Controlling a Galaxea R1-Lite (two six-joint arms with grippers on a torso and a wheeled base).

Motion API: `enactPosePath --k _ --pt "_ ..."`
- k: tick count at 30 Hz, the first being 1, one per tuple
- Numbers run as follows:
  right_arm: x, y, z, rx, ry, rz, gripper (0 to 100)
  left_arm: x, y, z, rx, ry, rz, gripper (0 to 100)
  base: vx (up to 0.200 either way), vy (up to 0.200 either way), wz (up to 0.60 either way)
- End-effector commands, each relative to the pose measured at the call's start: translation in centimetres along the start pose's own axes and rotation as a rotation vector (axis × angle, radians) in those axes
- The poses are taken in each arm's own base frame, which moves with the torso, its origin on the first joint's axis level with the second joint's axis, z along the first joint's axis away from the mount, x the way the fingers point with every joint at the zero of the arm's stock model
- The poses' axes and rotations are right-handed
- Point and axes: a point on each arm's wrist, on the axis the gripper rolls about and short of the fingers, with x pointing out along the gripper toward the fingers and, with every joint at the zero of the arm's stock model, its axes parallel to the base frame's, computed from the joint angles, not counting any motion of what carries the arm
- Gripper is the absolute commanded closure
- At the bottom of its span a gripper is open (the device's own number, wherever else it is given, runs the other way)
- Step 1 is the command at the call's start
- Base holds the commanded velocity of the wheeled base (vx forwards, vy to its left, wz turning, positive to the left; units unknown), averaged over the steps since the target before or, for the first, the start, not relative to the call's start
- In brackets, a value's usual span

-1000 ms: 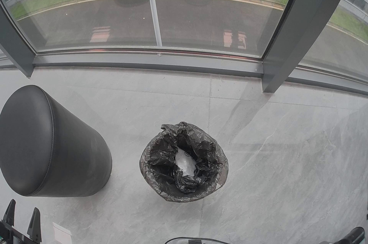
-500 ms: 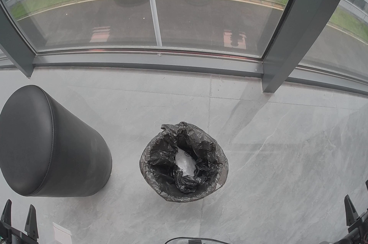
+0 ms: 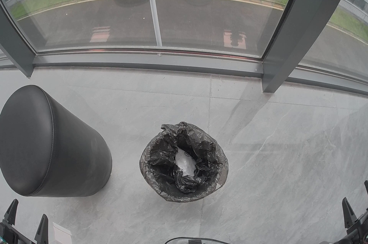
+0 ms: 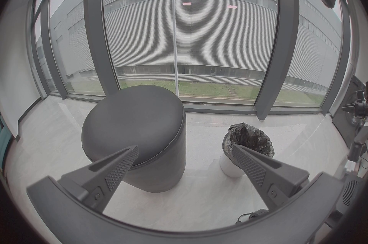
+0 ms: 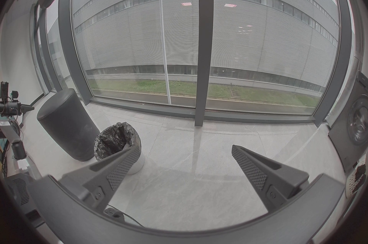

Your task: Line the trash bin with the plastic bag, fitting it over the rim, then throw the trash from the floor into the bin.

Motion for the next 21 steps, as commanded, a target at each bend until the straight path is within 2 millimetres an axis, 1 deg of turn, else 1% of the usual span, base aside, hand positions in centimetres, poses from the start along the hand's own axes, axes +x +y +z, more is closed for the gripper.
enactPosePath --k 1,5,10,21 --pt "0.06 0.02 -0.49 0.0 0.011 0.008 0 0.01 0.0 -0.42 -0.027 -0.006 0.005 0 0.0 0.0 0.0" --pt "0.37 0.0 -0.41 0.022 0.051 0.008 0 0.02 -0.01 -0.42 -0.02 -0.009 0.001 0 0.0 0.0 0.0" --pt "0.02 0.0 -0.47 0.02 0.002 0.0 0 0.02 -0.01 -0.42 -0.024 -0.009 0.002 0 0.0 0.0 0.0" --pt "0.03 0.0 -0.5 0.032 0.002 0.0 0 0.02 0.0 -0.39 -0.024 -0.012 0.004 0 0.0 0.0 0.0"
